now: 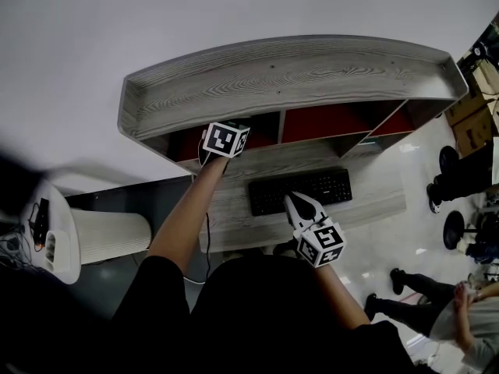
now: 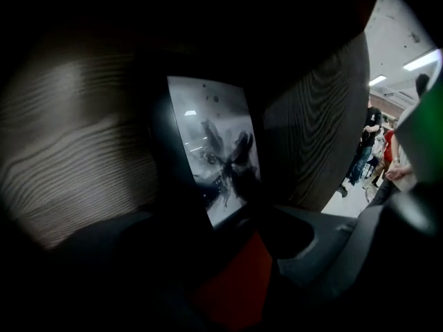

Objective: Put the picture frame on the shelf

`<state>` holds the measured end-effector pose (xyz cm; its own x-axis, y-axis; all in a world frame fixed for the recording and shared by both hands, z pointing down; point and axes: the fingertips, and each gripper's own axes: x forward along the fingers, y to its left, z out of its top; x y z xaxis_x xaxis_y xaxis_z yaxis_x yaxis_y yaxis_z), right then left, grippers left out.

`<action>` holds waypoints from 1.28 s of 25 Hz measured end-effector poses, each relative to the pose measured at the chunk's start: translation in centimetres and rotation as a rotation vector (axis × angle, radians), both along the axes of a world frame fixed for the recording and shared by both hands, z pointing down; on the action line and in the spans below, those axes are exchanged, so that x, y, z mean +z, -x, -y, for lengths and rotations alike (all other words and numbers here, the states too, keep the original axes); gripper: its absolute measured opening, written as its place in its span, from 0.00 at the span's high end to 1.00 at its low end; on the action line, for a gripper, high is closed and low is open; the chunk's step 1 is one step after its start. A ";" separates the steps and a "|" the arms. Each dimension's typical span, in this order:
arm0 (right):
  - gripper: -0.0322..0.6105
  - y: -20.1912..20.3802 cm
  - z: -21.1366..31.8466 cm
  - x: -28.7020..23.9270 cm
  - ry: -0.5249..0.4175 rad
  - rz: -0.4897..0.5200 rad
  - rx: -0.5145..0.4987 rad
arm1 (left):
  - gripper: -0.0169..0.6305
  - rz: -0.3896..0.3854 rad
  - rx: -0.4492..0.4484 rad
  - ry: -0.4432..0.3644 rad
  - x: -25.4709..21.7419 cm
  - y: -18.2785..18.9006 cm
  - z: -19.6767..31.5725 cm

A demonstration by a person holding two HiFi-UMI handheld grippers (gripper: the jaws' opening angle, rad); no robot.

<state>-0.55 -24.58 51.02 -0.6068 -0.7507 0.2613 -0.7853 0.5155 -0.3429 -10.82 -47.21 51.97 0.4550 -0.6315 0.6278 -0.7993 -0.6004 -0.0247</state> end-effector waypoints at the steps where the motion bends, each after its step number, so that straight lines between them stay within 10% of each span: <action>1: 0.93 -0.1 0.0 0.0 0.001 0.000 0.002 | 0.45 -0.001 0.001 0.000 0.0 0.0 -0.1; 32: 0.93 0.1 -0.6 -0.5 -0.015 -0.038 0.003 | 0.43 -0.072 -0.070 -0.093 -2.2 4.9 -4.2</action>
